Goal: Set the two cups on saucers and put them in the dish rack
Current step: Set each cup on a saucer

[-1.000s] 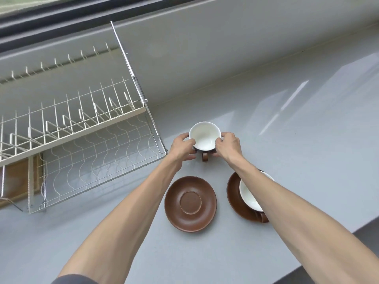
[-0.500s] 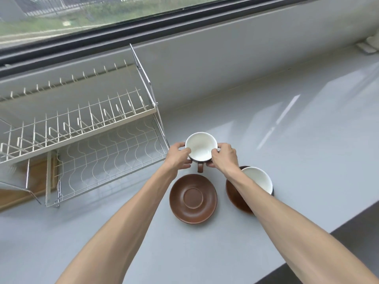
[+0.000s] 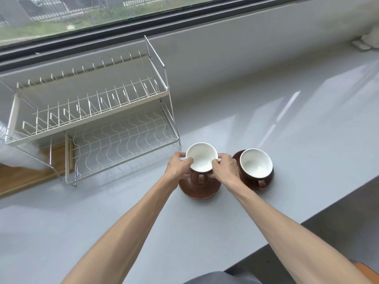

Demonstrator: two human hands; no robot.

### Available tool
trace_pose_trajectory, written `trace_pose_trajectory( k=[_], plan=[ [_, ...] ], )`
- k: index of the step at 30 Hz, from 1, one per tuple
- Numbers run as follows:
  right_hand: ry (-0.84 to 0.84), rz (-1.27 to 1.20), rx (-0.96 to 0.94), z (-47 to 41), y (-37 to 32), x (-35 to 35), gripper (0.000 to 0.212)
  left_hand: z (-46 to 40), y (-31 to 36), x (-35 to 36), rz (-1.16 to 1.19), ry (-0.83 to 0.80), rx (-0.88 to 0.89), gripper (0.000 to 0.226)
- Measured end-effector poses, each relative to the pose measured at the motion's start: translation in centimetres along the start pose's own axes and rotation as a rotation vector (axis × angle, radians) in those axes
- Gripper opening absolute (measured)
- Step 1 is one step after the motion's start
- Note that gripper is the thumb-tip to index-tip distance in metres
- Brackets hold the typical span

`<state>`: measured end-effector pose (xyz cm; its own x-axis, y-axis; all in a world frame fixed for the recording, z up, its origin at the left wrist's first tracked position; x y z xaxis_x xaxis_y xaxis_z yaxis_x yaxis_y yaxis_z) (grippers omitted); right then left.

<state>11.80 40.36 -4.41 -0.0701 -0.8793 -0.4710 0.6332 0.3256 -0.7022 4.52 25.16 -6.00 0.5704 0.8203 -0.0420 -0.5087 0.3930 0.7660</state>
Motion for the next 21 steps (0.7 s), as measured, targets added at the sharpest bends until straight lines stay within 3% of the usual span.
trace_pose_trajectory(
  k=[21],
  plan=[
    [-0.011,-0.069,0.015,2.6,3.0,3.6,0.03,2.2,-4.6,-0.4,0.003,-0.032,-0.053,0.033]
  ],
)
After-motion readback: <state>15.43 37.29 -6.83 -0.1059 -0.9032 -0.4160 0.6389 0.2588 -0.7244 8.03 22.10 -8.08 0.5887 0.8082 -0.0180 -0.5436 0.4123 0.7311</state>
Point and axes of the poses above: each hand's wrist, its own z-axis away from the middle knuckle, its own x-axis out of the palm, y = z × x, the point moved 6 cm from there along -z, towards the middle knuckle, and after that the axes turned 15 degrees about -y, right-handed, at the moved point
